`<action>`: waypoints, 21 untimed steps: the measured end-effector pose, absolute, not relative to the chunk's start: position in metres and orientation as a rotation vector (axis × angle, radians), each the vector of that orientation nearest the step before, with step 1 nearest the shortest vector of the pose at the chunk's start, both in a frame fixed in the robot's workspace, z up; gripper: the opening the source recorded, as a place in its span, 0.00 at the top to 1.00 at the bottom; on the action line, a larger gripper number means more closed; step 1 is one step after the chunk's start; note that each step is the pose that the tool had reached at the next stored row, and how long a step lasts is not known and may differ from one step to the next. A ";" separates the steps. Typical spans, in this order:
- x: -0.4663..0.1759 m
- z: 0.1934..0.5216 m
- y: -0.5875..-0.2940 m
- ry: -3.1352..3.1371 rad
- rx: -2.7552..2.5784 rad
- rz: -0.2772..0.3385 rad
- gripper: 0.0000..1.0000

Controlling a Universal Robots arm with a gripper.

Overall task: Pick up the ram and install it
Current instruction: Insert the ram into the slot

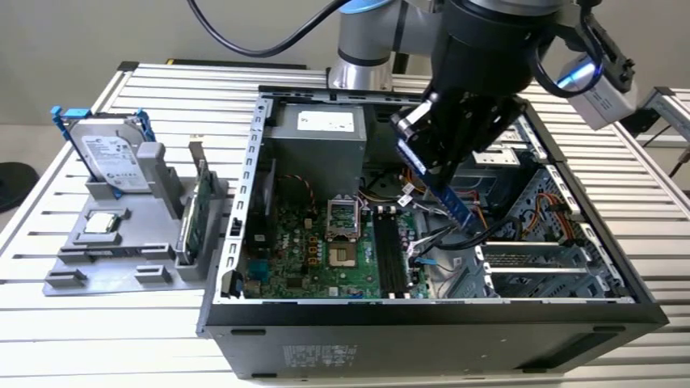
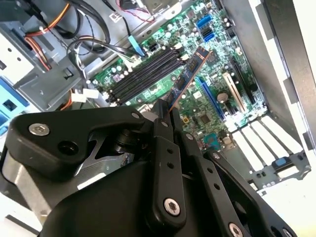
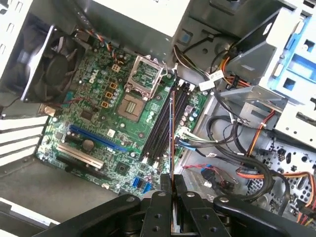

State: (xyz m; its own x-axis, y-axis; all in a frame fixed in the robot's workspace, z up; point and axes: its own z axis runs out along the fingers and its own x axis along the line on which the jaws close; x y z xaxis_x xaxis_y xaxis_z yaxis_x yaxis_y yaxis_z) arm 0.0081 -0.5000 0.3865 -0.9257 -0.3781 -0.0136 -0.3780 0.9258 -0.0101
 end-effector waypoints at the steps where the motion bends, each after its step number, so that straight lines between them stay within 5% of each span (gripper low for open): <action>1: 0.008 0.386 -0.500 3.071 -0.585 -0.012 1.00; 21: 0.008 0.383 -0.500 3.113 -0.303 -0.017 1.00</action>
